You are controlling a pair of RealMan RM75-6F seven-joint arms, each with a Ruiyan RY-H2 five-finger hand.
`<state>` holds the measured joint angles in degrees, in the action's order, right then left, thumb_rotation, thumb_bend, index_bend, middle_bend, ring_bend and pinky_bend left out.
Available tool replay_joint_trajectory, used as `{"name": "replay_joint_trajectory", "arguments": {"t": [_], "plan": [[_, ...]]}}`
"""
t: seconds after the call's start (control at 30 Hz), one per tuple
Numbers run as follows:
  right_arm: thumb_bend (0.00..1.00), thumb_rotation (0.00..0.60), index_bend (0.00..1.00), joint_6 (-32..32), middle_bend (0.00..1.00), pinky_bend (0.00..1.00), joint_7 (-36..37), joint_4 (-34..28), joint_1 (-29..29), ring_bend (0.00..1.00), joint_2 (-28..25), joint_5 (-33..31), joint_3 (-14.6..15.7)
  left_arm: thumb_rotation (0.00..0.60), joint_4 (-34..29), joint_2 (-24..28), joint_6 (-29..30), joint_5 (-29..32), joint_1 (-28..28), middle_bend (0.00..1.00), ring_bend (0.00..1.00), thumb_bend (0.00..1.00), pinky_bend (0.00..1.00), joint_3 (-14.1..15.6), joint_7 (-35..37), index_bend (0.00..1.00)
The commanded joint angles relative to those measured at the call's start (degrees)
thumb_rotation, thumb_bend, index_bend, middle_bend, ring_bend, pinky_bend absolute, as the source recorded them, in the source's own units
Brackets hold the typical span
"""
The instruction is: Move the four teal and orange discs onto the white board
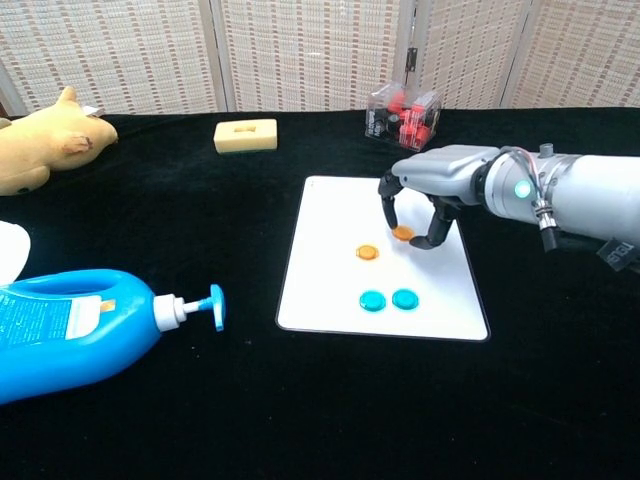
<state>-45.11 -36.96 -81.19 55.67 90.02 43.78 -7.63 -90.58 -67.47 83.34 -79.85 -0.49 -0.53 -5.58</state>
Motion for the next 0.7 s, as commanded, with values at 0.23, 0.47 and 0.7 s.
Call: {"name": "replay_joint_trajectory", "arguments": {"t": [0.23,0.47,0.7], "plan": [[0.43,0.6,0.47,-1.4,0.15,0.0,-1.0,-1.0,0.4,0.05,0.2,-0.1,1.9,0.6,0.2,-0.2,-0.2,-0.1,0.0,0.03,0.07,0.16,0.0,0.0,0.2,0.11],[0.43,0.6,0.47,-2.1,0.15,0.0,-1.6,-1.0,0.7,0.05,0.6,0.1,2.8,0.6,0.3,-0.3,-0.1,-0.3,0.0,0.03,0.07,0.16,0.0,0.0,0.4,0.11],[0.43,0.6,0.45,-2.4,0.14,0.0,-2.1,-0.6,1.2,0.05,1.3,-0.6,3.0,0.6,0.7,-0.4,-0.1,-0.2,0.3,0.03,0.07,0.16,0.0,0.0,0.8,0.11]]}}
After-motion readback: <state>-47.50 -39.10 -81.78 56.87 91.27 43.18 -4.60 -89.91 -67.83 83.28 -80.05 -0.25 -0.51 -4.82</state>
